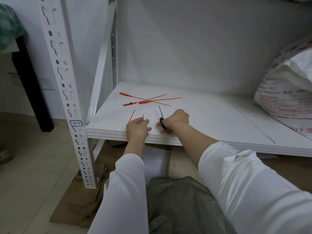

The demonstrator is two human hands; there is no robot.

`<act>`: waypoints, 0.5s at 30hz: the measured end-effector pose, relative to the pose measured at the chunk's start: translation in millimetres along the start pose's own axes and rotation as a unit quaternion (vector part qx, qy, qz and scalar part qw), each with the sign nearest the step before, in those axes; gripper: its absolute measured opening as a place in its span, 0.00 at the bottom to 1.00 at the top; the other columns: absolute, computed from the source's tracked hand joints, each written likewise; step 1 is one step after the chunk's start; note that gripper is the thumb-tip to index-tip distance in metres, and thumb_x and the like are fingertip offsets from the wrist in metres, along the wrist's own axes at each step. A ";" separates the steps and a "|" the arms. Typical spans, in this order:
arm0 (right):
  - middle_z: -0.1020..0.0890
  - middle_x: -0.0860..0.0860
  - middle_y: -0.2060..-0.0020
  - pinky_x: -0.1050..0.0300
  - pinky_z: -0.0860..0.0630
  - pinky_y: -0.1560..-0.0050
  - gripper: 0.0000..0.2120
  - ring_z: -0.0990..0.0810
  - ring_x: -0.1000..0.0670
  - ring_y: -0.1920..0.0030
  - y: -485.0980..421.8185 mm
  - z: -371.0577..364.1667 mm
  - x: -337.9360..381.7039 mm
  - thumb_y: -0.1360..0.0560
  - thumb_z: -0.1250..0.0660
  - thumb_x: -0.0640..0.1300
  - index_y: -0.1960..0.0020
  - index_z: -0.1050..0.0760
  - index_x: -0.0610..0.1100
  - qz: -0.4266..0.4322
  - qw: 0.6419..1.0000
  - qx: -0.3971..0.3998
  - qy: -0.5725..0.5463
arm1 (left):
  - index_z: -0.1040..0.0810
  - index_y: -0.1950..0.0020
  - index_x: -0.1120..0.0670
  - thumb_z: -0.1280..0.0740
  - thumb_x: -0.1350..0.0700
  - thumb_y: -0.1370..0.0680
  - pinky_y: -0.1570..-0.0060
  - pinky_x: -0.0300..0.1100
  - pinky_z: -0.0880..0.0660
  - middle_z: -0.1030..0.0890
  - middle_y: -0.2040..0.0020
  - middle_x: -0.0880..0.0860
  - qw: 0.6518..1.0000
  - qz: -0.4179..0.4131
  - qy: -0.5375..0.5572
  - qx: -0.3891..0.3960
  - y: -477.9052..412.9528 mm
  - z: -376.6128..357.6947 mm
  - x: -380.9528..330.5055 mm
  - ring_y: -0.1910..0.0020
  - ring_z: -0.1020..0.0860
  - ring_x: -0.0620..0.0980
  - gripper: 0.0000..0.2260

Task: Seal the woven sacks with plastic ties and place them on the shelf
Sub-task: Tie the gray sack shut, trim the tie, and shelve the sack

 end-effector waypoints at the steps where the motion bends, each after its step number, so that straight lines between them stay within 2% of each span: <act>1: 0.16 0.44 0.63 0.71 0.40 0.85 0.17 0.26 0.52 0.84 0.0 -0.1 0.1 0.34 0.20 0.46 0.61 0.27 0.41 -0.006 1.000 0.000 -0.011 | 0.28 0.30 0.59 0.33 0.61 0.22 0.46 0.45 0.21 0.22 0.36 0.55 1.000 -0.002 -0.007 0.005 1.3 -1.2 -0.9 0.48 0.18 0.52 0.19; 5: 0.19 0.47 0.65 0.69 0.40 0.85 0.18 0.27 0.53 0.83 2.4 5.7 2.0 0.34 0.20 0.47 0.63 0.29 0.41 0.003 1.000 -0.031 -0.006 | 0.35 0.26 0.60 0.32 0.61 0.22 0.44 0.46 0.22 0.25 0.37 0.56 0.999 -0.014 -0.012 0.028 8.4 -4.4 -7.1 0.45 0.19 0.54 0.25; 7: 0.20 0.48 0.63 0.65 0.37 0.81 0.19 0.25 0.52 0.75 2.1 7.0 5.2 0.35 0.20 0.48 0.63 0.30 0.43 0.023 0.998 -0.051 0.005 | 0.37 0.25 0.60 0.32 0.61 0.22 0.44 0.46 0.22 0.26 0.35 0.56 0.999 -0.021 -0.019 0.036 10.5 -4.6 -10.5 0.44 0.20 0.55 0.27; 10: 0.19 0.47 0.58 0.63 0.33 0.78 0.19 0.20 0.48 0.66 -0.7 3.5 4.9 0.36 0.20 0.47 0.63 0.30 0.43 0.024 0.998 -0.061 -0.007 | 0.40 0.24 0.60 0.32 0.60 0.22 0.43 0.46 0.23 0.30 0.30 0.57 0.998 -0.029 -0.029 0.052 7.4 -6.7 -12.9 0.42 0.21 0.54 0.30; 15: 0.26 0.49 0.65 0.62 0.36 0.79 0.22 0.29 0.53 0.73 -1.3 4.0 4.3 0.34 0.21 0.48 0.65 0.34 0.43 0.018 0.998 -0.061 -0.008 | 0.35 0.25 0.56 0.30 0.56 0.24 0.34 0.52 0.28 0.32 0.27 0.54 0.995 -0.057 -0.077 0.037 6.3 -4.5 -16.7 0.33 0.28 0.55 0.28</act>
Point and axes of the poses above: each hand's wrist, its own y-axis away from the middle knuckle, its own z-axis out of the back of the hand, x = y × z, the point moved 8 cm from there along -y, towards the middle knuckle
